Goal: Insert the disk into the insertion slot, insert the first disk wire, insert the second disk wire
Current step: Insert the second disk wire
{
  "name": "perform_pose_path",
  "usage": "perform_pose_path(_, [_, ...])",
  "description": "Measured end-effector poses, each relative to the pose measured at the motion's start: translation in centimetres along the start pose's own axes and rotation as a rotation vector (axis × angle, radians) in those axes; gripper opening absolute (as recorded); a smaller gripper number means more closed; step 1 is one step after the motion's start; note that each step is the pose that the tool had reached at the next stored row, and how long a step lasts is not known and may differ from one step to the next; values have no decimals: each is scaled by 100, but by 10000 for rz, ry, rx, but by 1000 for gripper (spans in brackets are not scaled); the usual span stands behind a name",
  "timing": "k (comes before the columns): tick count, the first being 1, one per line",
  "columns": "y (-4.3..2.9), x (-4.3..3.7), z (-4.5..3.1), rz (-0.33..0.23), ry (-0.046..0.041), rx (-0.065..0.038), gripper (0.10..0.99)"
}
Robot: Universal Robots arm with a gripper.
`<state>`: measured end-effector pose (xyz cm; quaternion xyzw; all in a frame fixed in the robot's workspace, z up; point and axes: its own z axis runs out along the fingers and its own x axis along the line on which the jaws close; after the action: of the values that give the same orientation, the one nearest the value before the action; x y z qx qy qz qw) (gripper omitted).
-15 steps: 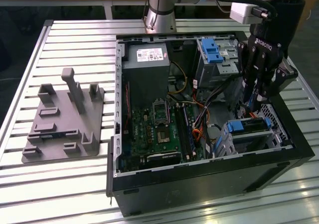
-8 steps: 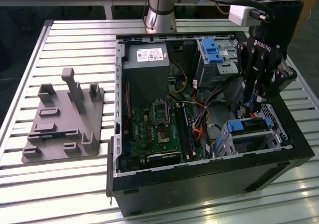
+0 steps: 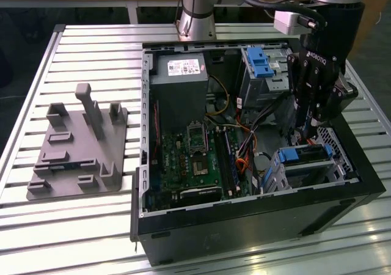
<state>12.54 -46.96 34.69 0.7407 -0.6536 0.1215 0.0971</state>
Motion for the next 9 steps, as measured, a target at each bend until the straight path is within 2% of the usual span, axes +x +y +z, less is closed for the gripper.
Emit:
perform_pose_path(6, [3,-13,3,506,25,-97,361])
perform_pose_path(9, [-1,-35,-1,589,37,-118,361])
